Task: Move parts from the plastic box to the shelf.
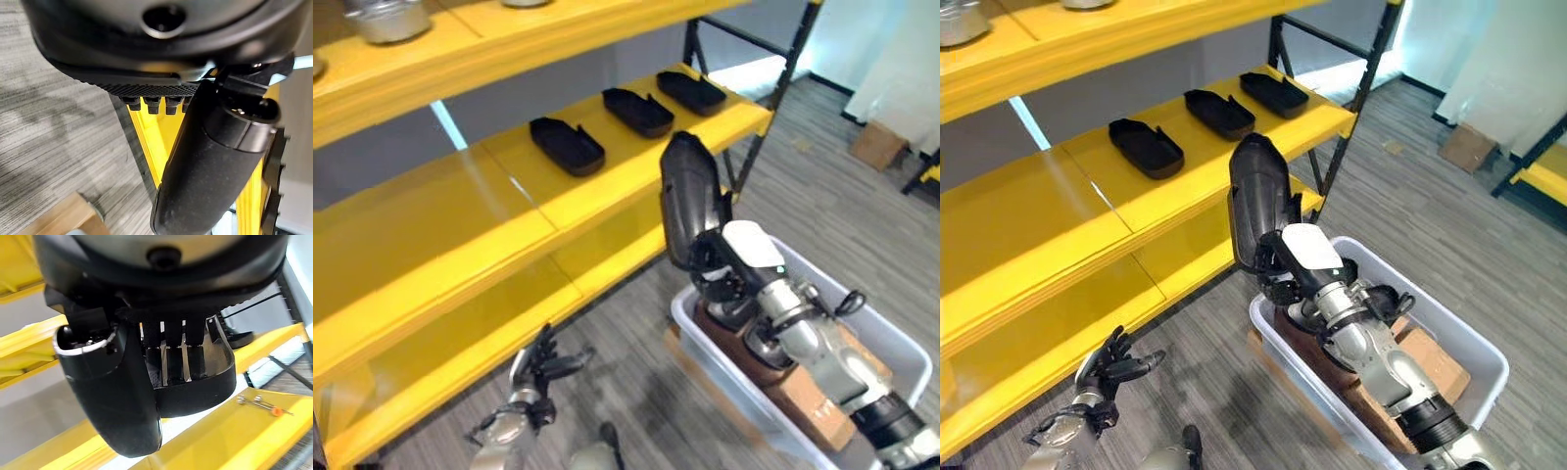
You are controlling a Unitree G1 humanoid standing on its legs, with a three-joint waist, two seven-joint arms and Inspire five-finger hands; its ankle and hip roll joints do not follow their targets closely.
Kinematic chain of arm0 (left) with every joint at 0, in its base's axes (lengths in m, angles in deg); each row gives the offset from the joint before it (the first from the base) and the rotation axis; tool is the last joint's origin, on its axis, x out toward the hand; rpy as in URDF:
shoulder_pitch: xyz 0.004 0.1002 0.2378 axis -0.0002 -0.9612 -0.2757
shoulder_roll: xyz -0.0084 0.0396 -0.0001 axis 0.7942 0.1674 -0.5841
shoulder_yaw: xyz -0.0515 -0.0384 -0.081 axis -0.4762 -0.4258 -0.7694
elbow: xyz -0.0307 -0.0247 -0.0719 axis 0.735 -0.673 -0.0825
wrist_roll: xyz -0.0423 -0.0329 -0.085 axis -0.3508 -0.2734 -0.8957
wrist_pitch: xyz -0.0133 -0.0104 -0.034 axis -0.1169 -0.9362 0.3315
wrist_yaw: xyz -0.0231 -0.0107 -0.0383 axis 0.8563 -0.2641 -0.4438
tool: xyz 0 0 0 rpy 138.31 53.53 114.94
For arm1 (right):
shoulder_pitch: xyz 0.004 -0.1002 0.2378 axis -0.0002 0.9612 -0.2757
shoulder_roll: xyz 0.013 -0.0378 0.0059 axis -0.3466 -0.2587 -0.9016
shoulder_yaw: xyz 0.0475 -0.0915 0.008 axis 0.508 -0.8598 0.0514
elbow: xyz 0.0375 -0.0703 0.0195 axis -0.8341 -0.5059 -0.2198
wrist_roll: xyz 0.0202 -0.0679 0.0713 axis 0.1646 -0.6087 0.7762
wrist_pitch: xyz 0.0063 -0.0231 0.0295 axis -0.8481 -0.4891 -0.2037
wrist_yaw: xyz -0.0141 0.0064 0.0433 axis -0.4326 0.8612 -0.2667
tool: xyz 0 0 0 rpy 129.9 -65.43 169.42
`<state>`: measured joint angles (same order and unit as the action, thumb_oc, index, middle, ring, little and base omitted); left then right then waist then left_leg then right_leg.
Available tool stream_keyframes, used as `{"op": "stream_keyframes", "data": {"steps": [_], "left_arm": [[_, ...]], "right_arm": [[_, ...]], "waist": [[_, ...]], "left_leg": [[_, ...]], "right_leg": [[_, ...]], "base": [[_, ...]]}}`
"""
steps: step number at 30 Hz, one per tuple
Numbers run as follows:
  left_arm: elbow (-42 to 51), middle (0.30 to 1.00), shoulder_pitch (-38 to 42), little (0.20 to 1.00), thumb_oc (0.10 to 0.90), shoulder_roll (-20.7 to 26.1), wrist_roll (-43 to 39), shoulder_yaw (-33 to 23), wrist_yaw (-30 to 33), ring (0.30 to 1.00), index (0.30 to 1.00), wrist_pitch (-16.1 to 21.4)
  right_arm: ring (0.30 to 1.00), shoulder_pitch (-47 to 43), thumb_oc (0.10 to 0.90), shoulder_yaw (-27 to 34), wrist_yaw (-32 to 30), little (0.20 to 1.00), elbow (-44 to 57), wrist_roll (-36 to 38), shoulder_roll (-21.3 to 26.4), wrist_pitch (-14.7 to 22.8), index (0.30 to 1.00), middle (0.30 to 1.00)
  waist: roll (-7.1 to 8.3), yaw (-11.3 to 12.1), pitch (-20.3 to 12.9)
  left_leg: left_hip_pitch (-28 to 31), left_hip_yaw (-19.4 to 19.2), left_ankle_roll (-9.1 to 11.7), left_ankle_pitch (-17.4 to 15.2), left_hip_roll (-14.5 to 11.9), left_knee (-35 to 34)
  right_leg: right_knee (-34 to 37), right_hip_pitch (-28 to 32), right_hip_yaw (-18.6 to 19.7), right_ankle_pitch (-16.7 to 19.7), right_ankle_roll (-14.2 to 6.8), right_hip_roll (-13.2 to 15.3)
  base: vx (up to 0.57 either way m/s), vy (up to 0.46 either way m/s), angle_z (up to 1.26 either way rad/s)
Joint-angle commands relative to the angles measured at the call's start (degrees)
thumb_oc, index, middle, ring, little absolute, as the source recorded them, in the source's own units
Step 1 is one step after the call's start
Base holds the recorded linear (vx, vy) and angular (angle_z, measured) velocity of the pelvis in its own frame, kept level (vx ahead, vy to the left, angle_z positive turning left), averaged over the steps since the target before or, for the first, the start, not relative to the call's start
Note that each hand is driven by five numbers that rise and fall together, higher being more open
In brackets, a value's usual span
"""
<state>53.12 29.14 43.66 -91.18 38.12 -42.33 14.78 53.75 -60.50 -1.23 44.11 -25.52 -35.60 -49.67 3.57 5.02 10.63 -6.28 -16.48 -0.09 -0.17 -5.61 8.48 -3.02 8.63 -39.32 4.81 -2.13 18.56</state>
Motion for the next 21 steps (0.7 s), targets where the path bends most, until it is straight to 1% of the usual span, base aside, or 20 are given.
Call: {"op": "stream_keyframes", "data": {"steps": [1,3,4,5,7,9,13,14,15,16,17,18,19,20,21], "left_arm": [[3.07,1.000,1.35,1.000,0.900,0.06,2.77,0.93,-1.74,1.000,1.000,3.54],[3.66,1.000,0.80,1.000,0.900,0.04,2.95,0.76,-1.90,1.000,1.000,3.63],[3.72,1.000,0.74,1.000,0.900,0.04,2.95,0.70,-1.90,1.000,1.000,3.61],[3.69,1.000,0.60,1.000,0.900,0.08,3.06,0.57,-1.96,1.000,1.000,3.48],[3.87,1.000,0.29,1.000,0.900,-0.08,3.19,0.50,-1.91,1.000,1.000,3.40],[4.37,1.000,-0.04,1.000,0.900,-0.02,3.37,-0.15,-1.77,1.000,1.000,3.52],[4.15,1.000,-0.13,1.000,0.900,0.33,3.74,-1.16,-1.53,1.000,1.000,3.70],[4.23,1.000,-0.17,1.000,0.900,0.34,3.73,-1.26,-1.53,1.000,1.000,3.66],[4.28,1.000,-0.30,1.000,0.900,0.51,3.55,-1.72,-1.25,1.000,1.000,3.83],[4.30,1.000,-0.33,1.000,0.900,0.52,3.54,-1.85,-1.25,1.000,1.000,3.83],[4.40,1.000,-0.52,1.000,0.900,0.67,3.70,-2.05,-1.06,1.000,1.000,3.86],[4.76,1.000,-0.81,1.000,0.900,0.80,3.91,-2.24,-1.08,1.000,1.000,3.85],[4.79,1.000,-0.85,1.000,0.900,0.79,3.92,-2.30,-1.07,1.000,1.000,3.83],[5.42,1.000,-0.88,1.000,0.900,1.09,4.18,-2.18,-1.14,1.000,1.000,3.78],[5.43,1.000,-0.67,1.000,0.900,1.48,4.41,-1.96,-1.06,1.000,1.000,3.72]], "right_arm": [[0.300,-5.95,0.400,4.75,-4.15,0.300,5.06,-2.68,2.17,3.18,0.300,0.300],[0.300,-7.06,0.400,3.83,-3.54,0.300,5.06,-3.67,2.22,2.99,0.300,0.300],[0.300,-7.17,0.400,3.71,-3.58,0.300,4.94,-3.71,2.15,2.99,0.300,0.300],[0.300,-7.53,0.400,3.48,-3.44,0.300,4.99,-4.01,2.11,2.96,0.300,0.300],[0.300,-8.29,0.400,2.78,-2.90,0.300,4.98,-4.83,1.89,2.82,0.300,0.300],[0.300,-9.45,0.400,1.75,-2.10,0.300,4.77,-5.03,1.40,2.83,0.300,0.300],[0.300,-12.09,0.400,-0.67,-1.14,0.300,3.21,-4.98,-0.15,2.73,0.300,0.300],[0.300,-12.27,0.400,-0.79,-1.18,0.300,3.07,-4.98,-0.24,2.75,0.300,0.300],[0.300,-13.35,0.400,-1.92,-0.69,0.300,2.50,-4.94,-1.10,2.56,0.300,0.300],[0.300,-13.58,0.400,-2.10,-0.74,0.300,2.32,-4.96,-1.23,2.57,0.300,0.300],[0.300,-13.94,0.400,-2.61,-0.59,0.300,2.02,-4.99,-1.67,2.55,0.300,0.300],[0.300,-14.31,0.400,-3.34,-0.07,0.300,1.52,-4.82,-2.55,2.44,0.300,0.300],[0.300,-14.37,0.400,-3.41,-0.07,0.300,1.46,-4.83,-2.60,2.44,0.300,0.300],[0.300,-13.94,0.400,-3.35,0.13,0.300,1.22,-4.81,-2.94,2.34,0.300,0.300],[0.300,-13.72,0.400,-3.23,0.15,0.300,1.21,-4.85,-3.15,2.28,0.300,0.300]], "waist": [[-0.81,0.64,-6.09],[-0.12,1.66,-6.38],[-0.05,1.51,-6.41],[0.14,1.90,-6.46],[0.58,2.33,-6.65],[1.12,2.98,-7.08],[2.22,4.44,-6.75],[2.28,4.40,-6.70],[2.59,5.01,-6.66],[2.68,4.97,-6.62],[2.75,5.13,-6.50],[2.44,5.29,-6.32],[2.48,5.33,-6.30],[2.20,5.16,-6.16],[2.01,4.66,-5.91]], "left_leg": [[2.51,0.43,4.00,3.88,-5.10,-7.33],[2.22,1.07,3.38,3.16,-3.66,-7.58],[2.18,1.13,3.27,3.11,-3.50,-7.56],[2.06,1.38,2.95,2.67,-3.00,-7.51],[1.99,1.94,2.29,1.95,-1.76,-7.67],[2.17,2.36,1.50,0.98,-0.42,-7.98],[1.88,2.69,0.21,-1.15,1.22,-6.08],[1.86,2.62,0.12,-1.28,1.32,-5.96],[1.95,2.78,-0.50,-2.19,2.06,-5.48],[1.95,2.66,-0.62,-2.34,2.17,-5.38],[2.12,2.88,-1.10,-2.78,2.86,-5.20],[2.76,3.54,-2.00,-3.07,3.82,-5.75],[2.86,3.44,-2.07,-3.06,3.89,-5.87],[3.25,3.93,-2.52,-3.07,4.35,-6.38],[3.61,4.63,-3.02,-3.05,4.80,-6.93]], "right_leg": [[-4.40,-2.38,0.46,-4.72,-5.73,1.33],[-4.00,-2.32,-0.17,-3.15,-6.61,2.22],[-3.93,-2.26,-0.26,-3.02,-6.74,2.35],[-3.85,-2.07,-0.69,-2.59,-7.04,2.72],[-3.50,-1.88,-0.89,-0.92,-7.89,3.58],[-3.51,-2.01,-0.55,0.22,-8.52,4.34],[-4.06,-2.13,0.02,2.36,-9.57,5.81],[-4.08,-2.15,0.11,2.45,-9.68,5.94],[-4.32,-2.32,0.54,3.61,-10.11,6.68],[-4.38,-2.39,0.69,3.69,-10.23,6.84],[-4.75,-2.66,1.36,4.82,-10.62,7.36],[-5.91,-3.30,2.92,5.65,-10.70,7.92],[-6.07,-3.40,3.09,5.64,-10.76,8.04],[-7.46,-3.70,4.28,5.60,-10.64,8.12],[-9.30,-4.40,6.45,5.51,-10.35,7.84]], "base": [[0.03,0.112,0.18],[0.02,0.113,0.24],[0.02,0.111,0.19],[0.01,0.094,0.14],[0.02,0.145,0.15],[0.04,0.154,0.30],[0.02,0.098,0.07],[0.03,0.113,-0.02],[0.02,0.088,0.03],[0.03,0.139,0.07],[0.03,0.167,0.00],[0.03,0.162,-0.01],[0.04,0.165,-0.04],[0.04,0.109,0.02],[0.06,0.191,0.17]]}}
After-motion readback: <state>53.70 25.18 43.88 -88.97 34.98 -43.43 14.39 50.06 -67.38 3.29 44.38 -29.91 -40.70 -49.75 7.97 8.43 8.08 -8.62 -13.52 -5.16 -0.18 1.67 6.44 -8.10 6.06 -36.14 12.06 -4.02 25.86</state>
